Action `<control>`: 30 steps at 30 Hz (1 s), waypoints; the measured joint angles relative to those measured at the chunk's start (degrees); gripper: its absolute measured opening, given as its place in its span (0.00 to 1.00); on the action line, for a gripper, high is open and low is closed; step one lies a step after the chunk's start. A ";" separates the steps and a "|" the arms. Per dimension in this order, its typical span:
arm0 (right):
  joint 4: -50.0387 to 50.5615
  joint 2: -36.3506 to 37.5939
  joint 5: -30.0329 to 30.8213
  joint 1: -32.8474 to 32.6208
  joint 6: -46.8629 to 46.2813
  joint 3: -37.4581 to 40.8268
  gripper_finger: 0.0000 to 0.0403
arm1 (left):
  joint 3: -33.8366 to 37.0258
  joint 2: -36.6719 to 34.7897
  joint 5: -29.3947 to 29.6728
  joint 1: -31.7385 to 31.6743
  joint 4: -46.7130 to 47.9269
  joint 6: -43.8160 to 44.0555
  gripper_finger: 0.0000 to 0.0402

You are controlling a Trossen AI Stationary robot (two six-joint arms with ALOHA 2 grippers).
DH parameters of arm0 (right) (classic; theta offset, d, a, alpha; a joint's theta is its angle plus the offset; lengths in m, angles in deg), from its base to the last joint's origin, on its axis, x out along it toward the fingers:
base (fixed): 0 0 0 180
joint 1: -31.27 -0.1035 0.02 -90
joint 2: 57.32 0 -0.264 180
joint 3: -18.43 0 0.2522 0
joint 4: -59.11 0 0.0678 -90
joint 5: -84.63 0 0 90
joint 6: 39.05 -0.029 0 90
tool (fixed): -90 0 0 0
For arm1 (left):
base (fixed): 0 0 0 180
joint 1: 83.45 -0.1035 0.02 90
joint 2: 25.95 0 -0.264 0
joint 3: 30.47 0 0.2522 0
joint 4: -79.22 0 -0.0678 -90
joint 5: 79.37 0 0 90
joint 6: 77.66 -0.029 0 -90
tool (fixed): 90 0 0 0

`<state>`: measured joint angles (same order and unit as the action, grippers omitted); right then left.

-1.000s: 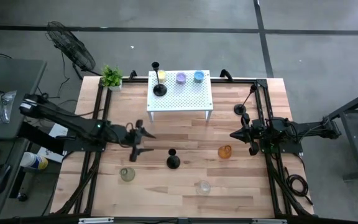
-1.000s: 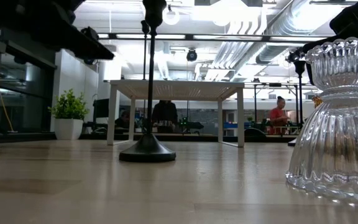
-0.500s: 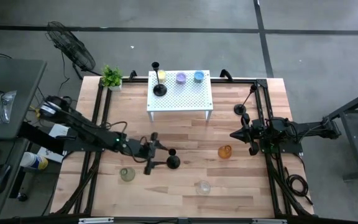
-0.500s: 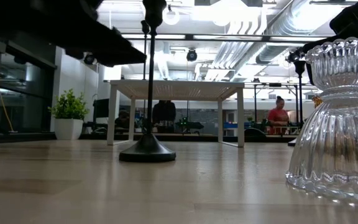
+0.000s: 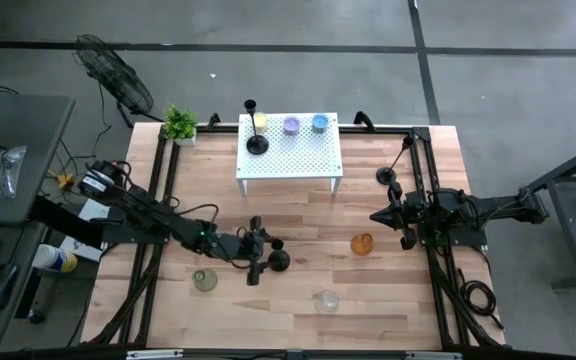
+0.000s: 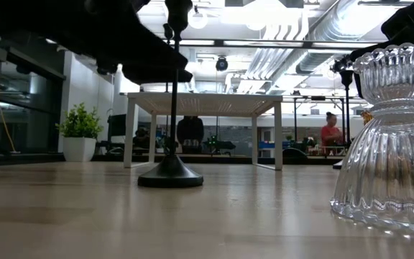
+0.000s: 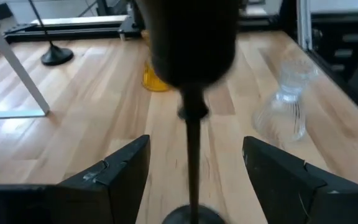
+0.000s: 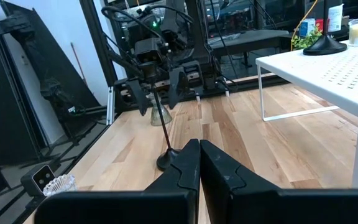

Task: Pick & Place candle stick holders
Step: Put the bottom black candle holder on the shelf

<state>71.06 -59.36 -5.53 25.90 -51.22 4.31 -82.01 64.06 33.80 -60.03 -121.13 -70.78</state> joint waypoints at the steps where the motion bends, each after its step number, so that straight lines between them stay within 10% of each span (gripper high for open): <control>1: 0.02 0.00 -0.02 0.00 0.00 0.00 0.01 | -0.38 0.16 0.54 0.00 -0.13 0.96 0.61; 20: 0.00 -0.02 -0.02 0.00 0.00 0.00 0.01 | -0.94 0.73 0.16 -0.07 1.23 2.63 0.04; 30: 0.01 -0.02 -0.02 0.00 0.00 0.00 0.01 | -0.97 0.73 3.54 -0.13 1.02 4.80 0.02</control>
<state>71.08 -59.38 -5.55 25.90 -51.22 4.31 -82.98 64.79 37.34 -60.16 -120.10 -65.98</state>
